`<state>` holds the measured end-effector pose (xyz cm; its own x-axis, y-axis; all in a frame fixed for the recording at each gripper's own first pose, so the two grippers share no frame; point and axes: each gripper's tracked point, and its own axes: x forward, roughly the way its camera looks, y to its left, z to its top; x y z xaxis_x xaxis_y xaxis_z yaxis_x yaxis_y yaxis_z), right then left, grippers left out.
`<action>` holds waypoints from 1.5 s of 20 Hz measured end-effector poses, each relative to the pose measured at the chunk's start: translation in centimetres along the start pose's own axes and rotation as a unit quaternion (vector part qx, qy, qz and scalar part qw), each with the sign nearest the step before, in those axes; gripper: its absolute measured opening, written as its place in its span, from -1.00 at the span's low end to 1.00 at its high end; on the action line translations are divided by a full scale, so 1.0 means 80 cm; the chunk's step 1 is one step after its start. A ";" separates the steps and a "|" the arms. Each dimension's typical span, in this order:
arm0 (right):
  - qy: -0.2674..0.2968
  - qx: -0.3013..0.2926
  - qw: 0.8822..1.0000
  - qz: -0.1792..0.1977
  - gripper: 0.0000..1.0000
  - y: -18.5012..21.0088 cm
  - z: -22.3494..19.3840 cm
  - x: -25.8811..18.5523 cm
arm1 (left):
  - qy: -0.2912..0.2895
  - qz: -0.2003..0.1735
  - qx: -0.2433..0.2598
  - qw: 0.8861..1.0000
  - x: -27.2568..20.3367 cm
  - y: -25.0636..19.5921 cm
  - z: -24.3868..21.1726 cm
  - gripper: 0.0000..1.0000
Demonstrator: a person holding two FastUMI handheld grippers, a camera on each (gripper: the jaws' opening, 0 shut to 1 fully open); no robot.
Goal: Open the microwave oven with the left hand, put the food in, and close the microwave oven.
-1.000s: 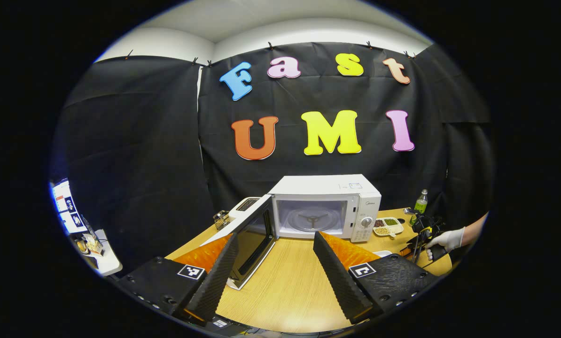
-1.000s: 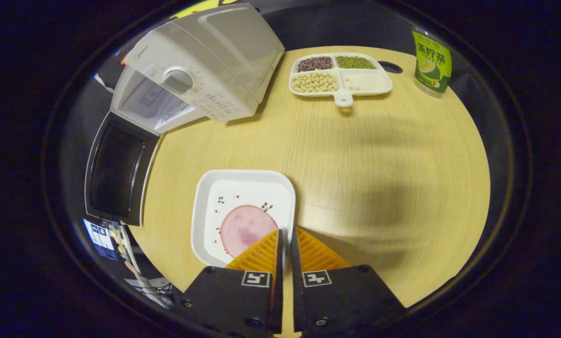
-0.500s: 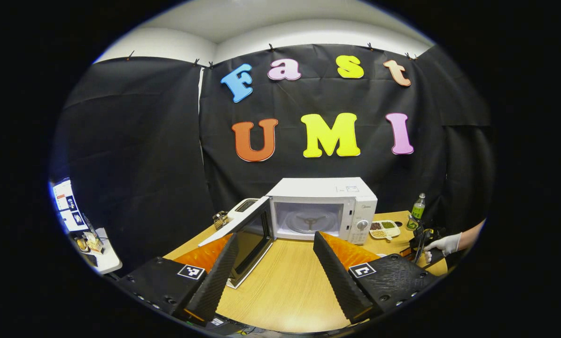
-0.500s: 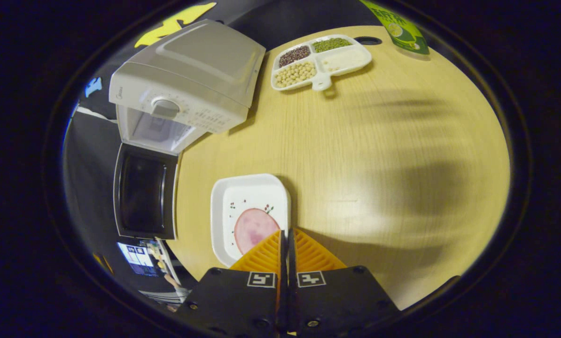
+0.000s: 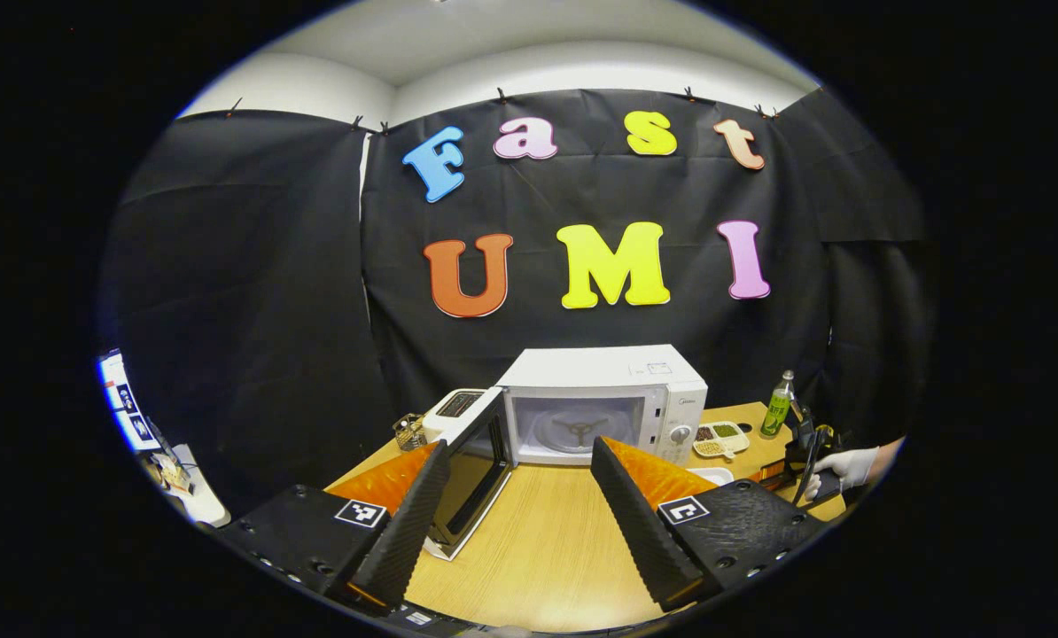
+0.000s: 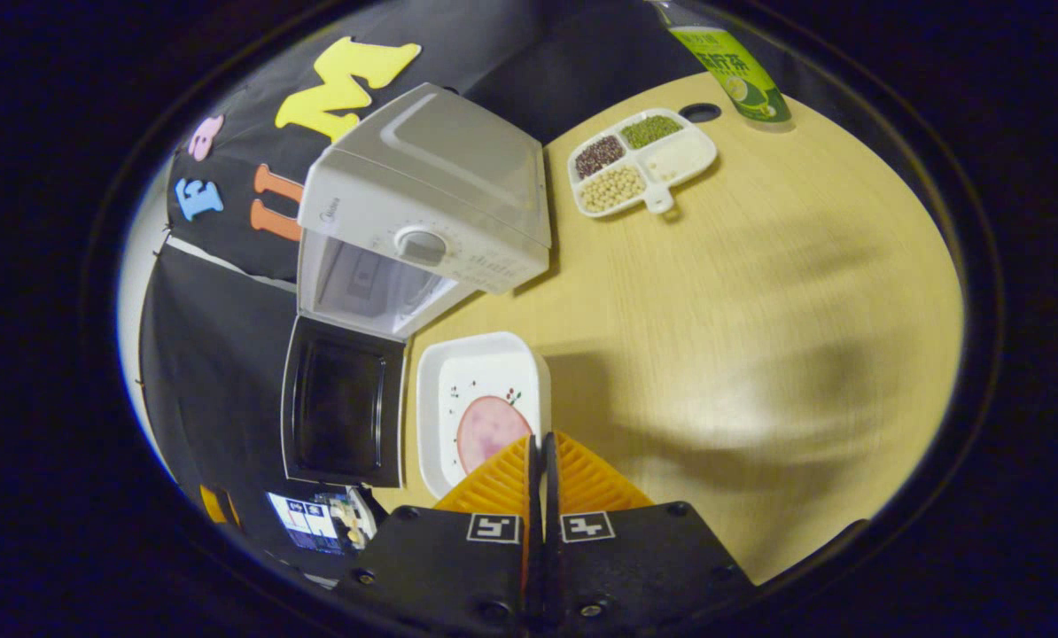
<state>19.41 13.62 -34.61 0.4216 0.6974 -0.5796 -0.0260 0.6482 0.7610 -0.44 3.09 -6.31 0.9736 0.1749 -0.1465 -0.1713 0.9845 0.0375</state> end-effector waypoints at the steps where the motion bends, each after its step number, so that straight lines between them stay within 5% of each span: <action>1: -0.015 0.000 1.000 0.006 -0.93 0.018 0.001 0.002 | 0.000 -0.009 0.000 1.000 0.003 0.002 0.000 0.91; 7: -0.111 0.040 0.992 0.041 -0.92 0.118 0.006 0.043 | 0.013 -0.049 0.006 0.999 0.019 0.048 0.002 0.91; 12: -0.201 0.126 0.971 0.031 -0.93 0.164 0.006 0.105 | 0.014 -0.103 0.034 0.994 0.052 0.076 0.005 0.91; 18: -0.279 0.164 0.946 0.033 -0.93 0.214 0.027 0.180 | 0.023 -0.112 0.032 0.993 0.081 0.095 -0.015 0.92; 24: -0.374 0.230 0.898 0.036 -0.93 0.240 0.076 0.228 | 0.041 -0.107 0.030 0.993 0.101 0.118 -0.041 0.92; 30: -0.374 0.275 0.885 0.016 -0.92 0.236 0.108 0.303 | 0.053 -0.085 0.027 0.995 0.116 0.147 -0.055 0.92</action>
<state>36.94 40.14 -31.78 0.9165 0.1817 -0.3565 0.3100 0.2409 0.9197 5.93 16.37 -11.62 0.9661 0.0100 -0.2580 0.0046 0.9984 0.0560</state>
